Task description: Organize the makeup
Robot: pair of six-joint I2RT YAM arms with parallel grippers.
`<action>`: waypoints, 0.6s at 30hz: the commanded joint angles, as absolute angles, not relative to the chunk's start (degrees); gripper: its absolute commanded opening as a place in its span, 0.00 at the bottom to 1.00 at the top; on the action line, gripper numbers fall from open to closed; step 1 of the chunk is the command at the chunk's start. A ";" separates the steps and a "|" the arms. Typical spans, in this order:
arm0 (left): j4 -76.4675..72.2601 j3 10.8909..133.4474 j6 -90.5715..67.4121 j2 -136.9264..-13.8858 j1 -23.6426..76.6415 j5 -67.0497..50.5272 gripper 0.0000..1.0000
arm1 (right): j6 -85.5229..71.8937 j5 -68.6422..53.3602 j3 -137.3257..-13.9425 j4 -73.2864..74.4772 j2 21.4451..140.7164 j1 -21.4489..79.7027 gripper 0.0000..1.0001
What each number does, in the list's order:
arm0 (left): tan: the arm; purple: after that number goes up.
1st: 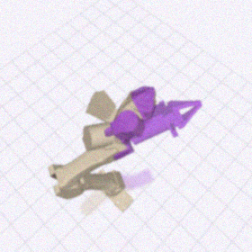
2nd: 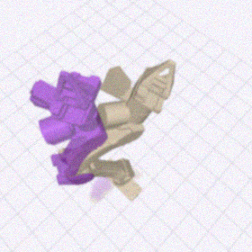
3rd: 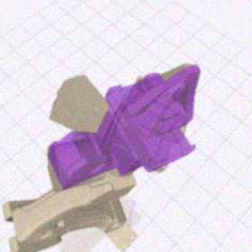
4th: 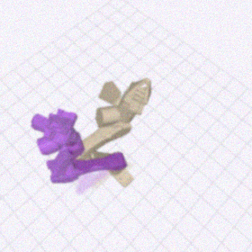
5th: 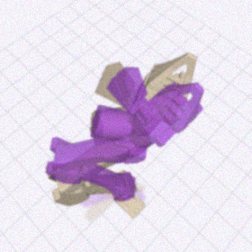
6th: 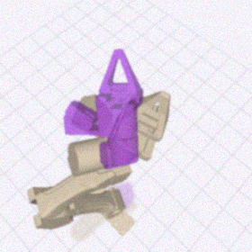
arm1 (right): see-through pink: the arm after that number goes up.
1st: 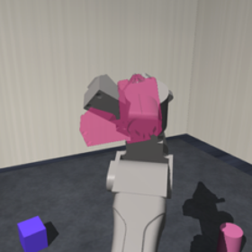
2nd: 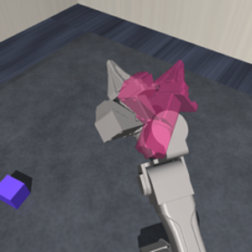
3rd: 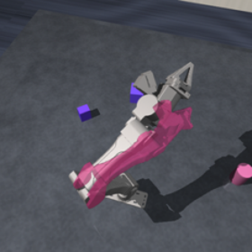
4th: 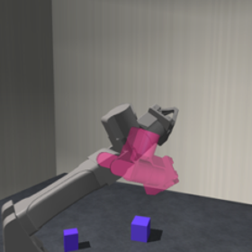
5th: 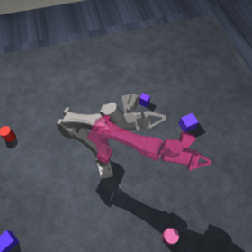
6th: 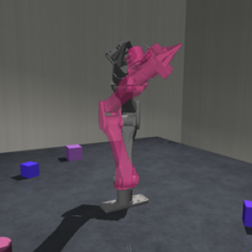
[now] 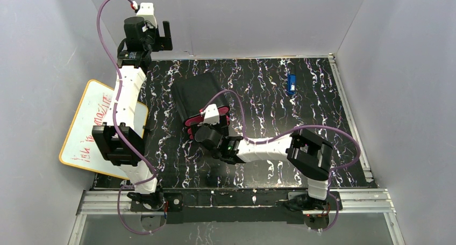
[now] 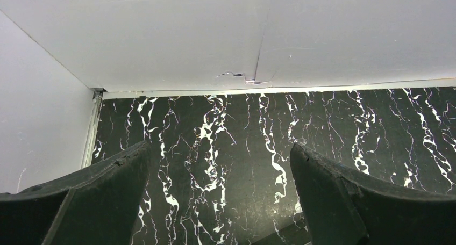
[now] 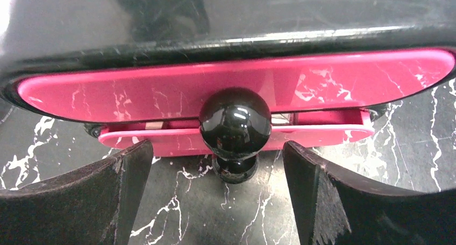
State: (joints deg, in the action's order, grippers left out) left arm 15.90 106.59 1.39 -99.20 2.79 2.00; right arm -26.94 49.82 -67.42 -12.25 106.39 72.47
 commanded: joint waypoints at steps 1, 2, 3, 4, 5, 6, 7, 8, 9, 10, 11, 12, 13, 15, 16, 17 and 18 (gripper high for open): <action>16.51 106.45 1.49 -96.95 2.91 1.33 0.98 | -23.55 53.37 -66.63 -21.85 106.92 72.49 0.98; 16.51 106.45 1.49 -96.94 2.90 1.25 0.98 | -22.86 53.57 -66.36 -23.12 106.96 72.51 0.98; 16.47 106.49 1.41 -96.87 2.90 1.22 0.98 | -21.88 53.74 -65.92 -24.87 106.93 72.49 0.98; 16.46 106.46 1.35 -96.79 2.90 1.15 0.98 | -20.68 53.78 -65.39 -26.93 106.95 72.51 0.98; 16.59 106.44 1.39 -96.77 2.94 1.14 0.98 | -19.56 53.81 -64.83 -29.13 107.00 72.51 0.98; 16.61 106.46 1.40 -96.69 2.91 1.14 0.98 | -18.44 53.91 -64.56 -30.50 107.11 72.51 0.98; 16.64 106.46 1.39 -96.70 2.90 1.14 0.98 | -17.70 54.07 -64.70 -31.07 107.32 72.51 0.98; 16.62 106.48 1.35 -96.62 2.90 1.14 0.98 | -17.05 54.12 -64.88 -31.51 107.51 72.51 0.98; 16.74 106.53 1.36 -96.59 2.90 1.08 0.98 | -16.38 54.17 -65.26 -31.54 107.57 72.51 0.98; 16.84 106.59 1.36 -96.59 2.90 1.06 0.99 | -16.18 54.21 -65.68 -30.44 107.38 72.50 0.98; 16.94 106.56 1.38 -96.56 2.90 1.01 0.98 | -16.82 53.85 -66.06 -28.12 106.83 72.51 0.98; 16.96 106.54 1.36 -96.51 2.90 0.97 0.98 | -18.02 52.54 -66.42 -24.81 105.84 72.51 0.99; 17.06 106.52 1.37 -96.57 2.90 0.97 0.98 | -19.26 50.40 -66.78 -20.46 104.18 72.51 0.99; 16.83 106.04 1.28 -96.38 2.90 1.61 0.98 | -21.28 45.30 -66.69 -12.42 100.76 72.55 0.99; 16.50 105.74 1.32 -96.27 2.91 2.11 0.98 | -22.54 41.35 -66.45 -8.22 98.84 72.58 0.99; 16.20 105.47 1.42 -96.12 2.90 2.80 0.98 | -22.75 36.35 -66.25 -4.58 96.64 72.55 0.99; 16.01 105.13 1.48 -96.03 2.90 3.34 0.98 | -23.32 33.43 -66.00 -1.06 94.50 72.94 0.99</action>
State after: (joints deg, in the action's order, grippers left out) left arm 16.32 106.24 1.32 -99.15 2.79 1.80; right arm -20.27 45.43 -65.01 -14.66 104.09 72.69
